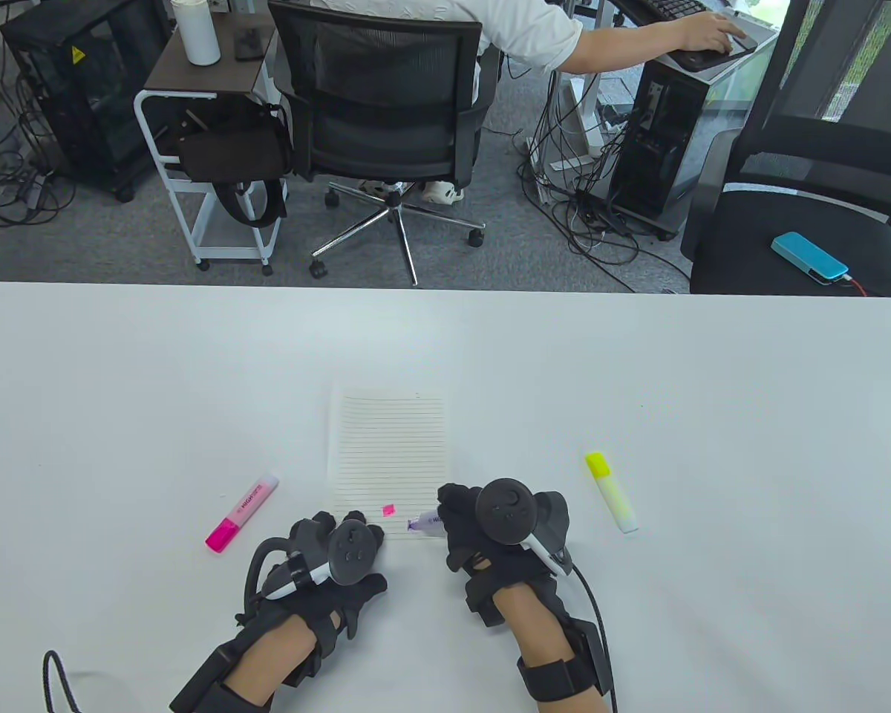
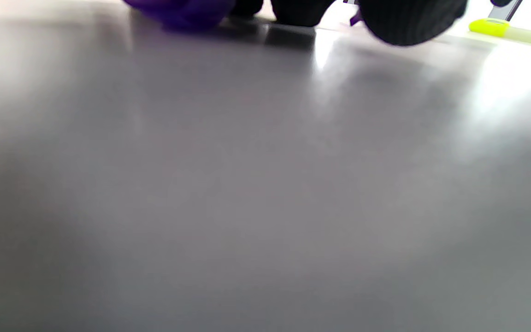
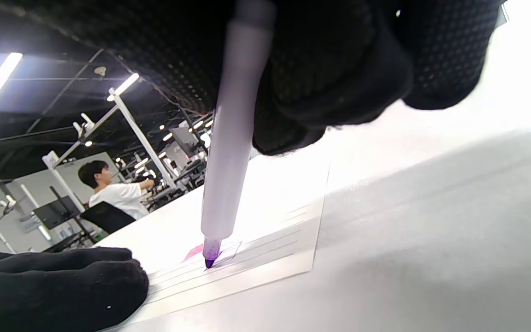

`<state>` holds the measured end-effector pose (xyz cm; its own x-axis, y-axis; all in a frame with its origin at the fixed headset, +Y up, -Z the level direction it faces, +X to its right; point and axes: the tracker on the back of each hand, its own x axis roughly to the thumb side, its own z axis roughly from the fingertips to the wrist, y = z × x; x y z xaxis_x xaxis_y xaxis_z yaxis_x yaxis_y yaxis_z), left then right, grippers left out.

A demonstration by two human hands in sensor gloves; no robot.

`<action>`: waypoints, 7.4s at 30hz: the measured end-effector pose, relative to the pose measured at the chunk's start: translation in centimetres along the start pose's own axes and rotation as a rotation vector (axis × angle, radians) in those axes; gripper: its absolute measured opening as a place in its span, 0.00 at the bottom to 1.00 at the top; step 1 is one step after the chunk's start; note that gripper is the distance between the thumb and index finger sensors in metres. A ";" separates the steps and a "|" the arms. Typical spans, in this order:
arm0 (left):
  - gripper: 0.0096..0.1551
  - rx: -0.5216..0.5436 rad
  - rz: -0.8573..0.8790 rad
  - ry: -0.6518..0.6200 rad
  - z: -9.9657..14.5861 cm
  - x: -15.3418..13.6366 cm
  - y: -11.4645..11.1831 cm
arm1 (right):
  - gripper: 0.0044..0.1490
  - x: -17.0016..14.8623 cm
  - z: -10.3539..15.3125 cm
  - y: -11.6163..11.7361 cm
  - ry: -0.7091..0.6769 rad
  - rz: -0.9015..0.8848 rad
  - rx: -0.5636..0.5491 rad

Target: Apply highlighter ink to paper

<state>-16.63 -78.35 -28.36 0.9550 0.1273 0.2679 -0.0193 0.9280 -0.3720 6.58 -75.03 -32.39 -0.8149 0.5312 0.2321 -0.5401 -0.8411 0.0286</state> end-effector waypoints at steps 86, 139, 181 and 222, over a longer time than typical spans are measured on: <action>0.42 -0.008 0.008 -0.002 -0.1 -0.1 -0.2 | 0.22 -0.3 0.1 -0.2 0.038 0.030 -0.002; 0.42 -0.014 0.008 -0.005 -0.1 -0.1 -0.2 | 0.22 -1.0 0.1 0.0 0.133 0.003 -0.044; 0.43 -0.021 0.005 -0.004 -0.1 -0.1 -0.2 | 0.21 0.0 0.1 -0.4 0.092 0.059 0.011; 0.43 -0.023 0.003 -0.007 -0.1 -0.1 -0.2 | 0.21 0.5 0.2 -0.7 0.103 0.098 -0.007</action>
<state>-16.71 -78.63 -28.42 0.9530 0.1322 0.2726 -0.0150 0.9193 -0.3934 6.59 -74.16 -32.07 -0.8810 0.4543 0.1322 -0.4579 -0.8890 0.0040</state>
